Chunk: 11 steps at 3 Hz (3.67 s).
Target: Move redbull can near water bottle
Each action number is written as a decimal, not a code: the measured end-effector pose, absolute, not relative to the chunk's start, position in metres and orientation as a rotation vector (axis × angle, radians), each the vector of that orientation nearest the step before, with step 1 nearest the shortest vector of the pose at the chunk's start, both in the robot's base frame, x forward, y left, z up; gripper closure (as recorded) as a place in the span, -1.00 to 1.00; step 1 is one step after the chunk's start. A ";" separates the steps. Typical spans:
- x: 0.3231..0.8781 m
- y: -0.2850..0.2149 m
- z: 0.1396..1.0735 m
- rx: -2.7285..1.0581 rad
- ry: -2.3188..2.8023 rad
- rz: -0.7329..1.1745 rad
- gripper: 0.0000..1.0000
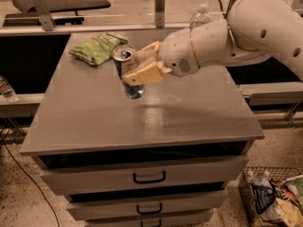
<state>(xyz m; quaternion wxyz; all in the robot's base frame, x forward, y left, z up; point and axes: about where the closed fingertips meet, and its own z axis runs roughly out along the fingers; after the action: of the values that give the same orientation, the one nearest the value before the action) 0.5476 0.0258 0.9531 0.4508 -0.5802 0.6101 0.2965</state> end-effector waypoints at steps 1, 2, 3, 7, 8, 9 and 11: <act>0.547 0.027 0.953 -1.436 1.507 0.735 1.00; 0.559 0.009 0.968 -1.436 1.504 0.669 1.00; 0.592 -0.074 0.991 -1.304 1.529 0.549 1.00; 0.708 -0.262 0.971 -0.944 1.540 0.374 1.00; 0.729 -0.278 0.960 -0.913 1.566 0.358 1.00; 0.738 -0.285 0.943 -0.894 1.628 0.374 0.66; 0.752 -0.274 0.912 -0.862 1.668 0.455 -0.27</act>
Offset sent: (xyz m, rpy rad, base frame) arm 0.0310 -0.0503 0.0376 -0.0553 -0.1043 -0.0780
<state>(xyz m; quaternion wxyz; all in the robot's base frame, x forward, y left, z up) 0.7516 -0.2742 0.9120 0.5686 -0.3670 0.7102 0.1937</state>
